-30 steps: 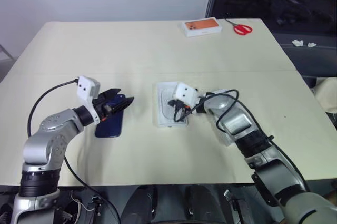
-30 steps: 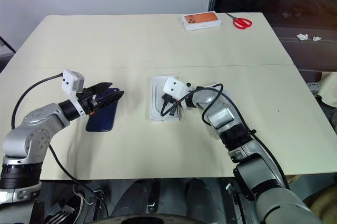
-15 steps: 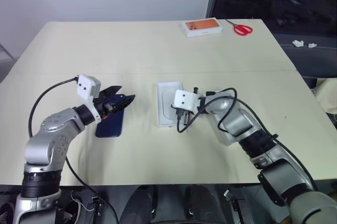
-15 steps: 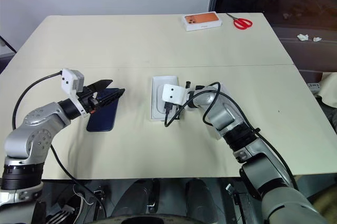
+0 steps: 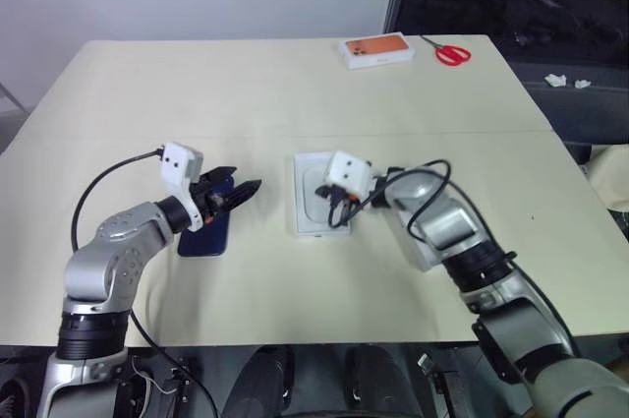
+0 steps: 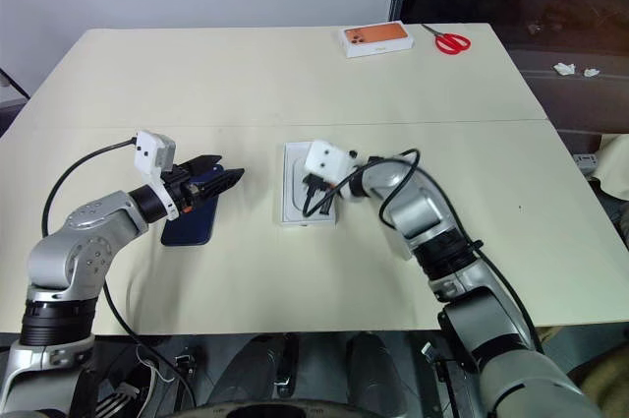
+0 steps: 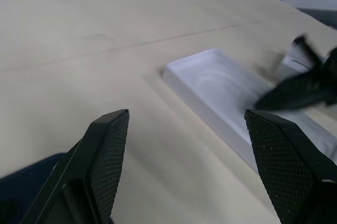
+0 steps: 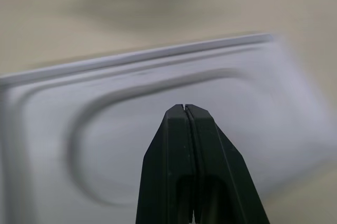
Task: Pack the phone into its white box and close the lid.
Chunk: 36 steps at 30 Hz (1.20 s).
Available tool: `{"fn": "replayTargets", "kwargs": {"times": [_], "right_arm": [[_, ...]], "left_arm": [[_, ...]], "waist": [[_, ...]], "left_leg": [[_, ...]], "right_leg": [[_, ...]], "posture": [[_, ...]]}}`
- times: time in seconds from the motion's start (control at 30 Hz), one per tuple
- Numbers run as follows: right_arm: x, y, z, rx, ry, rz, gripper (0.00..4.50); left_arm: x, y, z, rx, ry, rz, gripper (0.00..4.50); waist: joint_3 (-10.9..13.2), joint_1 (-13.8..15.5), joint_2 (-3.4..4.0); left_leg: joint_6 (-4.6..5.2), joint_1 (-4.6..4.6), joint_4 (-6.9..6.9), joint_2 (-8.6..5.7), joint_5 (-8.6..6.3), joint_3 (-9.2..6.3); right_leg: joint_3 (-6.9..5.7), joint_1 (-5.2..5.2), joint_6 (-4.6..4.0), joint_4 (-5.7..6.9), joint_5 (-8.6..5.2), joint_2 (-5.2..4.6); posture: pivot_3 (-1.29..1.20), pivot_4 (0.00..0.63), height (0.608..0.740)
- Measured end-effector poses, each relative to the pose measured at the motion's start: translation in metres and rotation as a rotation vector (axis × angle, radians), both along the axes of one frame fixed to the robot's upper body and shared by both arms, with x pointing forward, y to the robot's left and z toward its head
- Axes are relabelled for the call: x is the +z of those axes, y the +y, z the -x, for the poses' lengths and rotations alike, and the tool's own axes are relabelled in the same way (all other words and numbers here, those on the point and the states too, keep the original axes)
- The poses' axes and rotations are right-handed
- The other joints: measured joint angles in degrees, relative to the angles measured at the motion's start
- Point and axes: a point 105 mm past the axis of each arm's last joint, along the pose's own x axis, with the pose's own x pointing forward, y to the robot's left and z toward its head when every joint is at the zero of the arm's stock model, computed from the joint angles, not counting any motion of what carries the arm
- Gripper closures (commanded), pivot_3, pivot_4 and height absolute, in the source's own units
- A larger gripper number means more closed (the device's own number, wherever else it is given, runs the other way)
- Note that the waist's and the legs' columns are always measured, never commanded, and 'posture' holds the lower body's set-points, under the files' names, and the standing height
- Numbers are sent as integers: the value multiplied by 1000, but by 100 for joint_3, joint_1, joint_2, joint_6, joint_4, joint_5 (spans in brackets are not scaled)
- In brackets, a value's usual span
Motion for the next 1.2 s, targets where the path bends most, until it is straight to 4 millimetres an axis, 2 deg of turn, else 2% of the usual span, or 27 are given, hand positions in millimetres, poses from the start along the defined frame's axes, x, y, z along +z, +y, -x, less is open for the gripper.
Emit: {"fn": "replayTargets", "kwargs": {"times": [0.1, 0.17, 0.23, 0.37, 0.4, 0.53, 0.7, 0.97, 1.07, 1.2], "right_arm": [[6, -22, -9, -46, -32, 37, 4462], [2, -30, -11, -62, -27, 56, 4500], [0, -37, -11, -72, -22, 69, 4500], [-16, -44, -6, -84, 19, 74, 4500], [-20, -42, -4, -87, 43, 56, 4500], [-22, -32, -1, -70, 56, 29, 4500], [-30, -39, 1, -85, 59, 53, 4500], [-34, -40, 5, -72, 65, 74, 4500], [-35, -35, 14, -27, 92, 71, 4500], [-37, -40, 34, 33, 147, 90, 4500]], "left_arm": [[-7, -5, -6, 13, 25, -4, 795], [-7, -9, -9, 14, 26, -8, 1351], [-13, -18, -9, -12, 50, -23, 2147], [-45, -26, -15, 12, 125, -143, 4194], [-45, -28, -17, 16, 116, -156, 4389], [-44, -44, -20, -15, 118, -179, 4389], [-43, -49, -25, -24, 123, -214, 4389], [-43, -72, -26, -111, 145, -290, 4389], [-43, -77, -22, -145, 159, -291, 4389], [-44, -82, -8, -210, 202, -275, 4389]], "waist": [[0, -4, -1], [0, -18, -1], [0, -40, 0], [0, -33, -1], [0, -23, -1], [0, -1, -1], [0, -1, 0], [-3, 17, 1], [-5, 17, 4], [-5, 4, 4]], "left_leg": [[0, 0, 0, 0, 0, 0], [-1, -1, -2, 0, 0, 2], [-3, -1, -6, 3, 2, 3], [-3, -1, -6, 3, 2, 4], [-3, -1, -6, 3, 2, 4], [-3, -2, 0, 1, 2, 3], [-3, -2, 5, 0, 2, 2], [-2, 0, 14, -2, 2, 0], [-1, 0, 16, -2, 1, 0], [5, 2, 17, -1, -2, -1]], "right_leg": [[-1, 4, 0, -3, 0, 1], [0, 3, 0, -2, 0, 1], [3, -1, 0, 0, 0, 2], [3, 0, 0, 0, 0, 3], [4, 0, 0, 1, 0, 3], [3, 3, 0, 4, 0, 1], [1, 6, 0, 4, 0, 1], [-4, 16, 1, 4, 0, 2], [-3, 17, 1, 3, 0, 1], [-3, 22, 1, -1, 0, 1]], "posture": [[0, 150, 740], [0, 150, 740], [0, 150, 740], [0, 150, 740], [0, 150, 740], [0, 150, 740], [0, 150, 740], [0, 150, 740], [0, 150, 740], [0, 150, 740]]}}
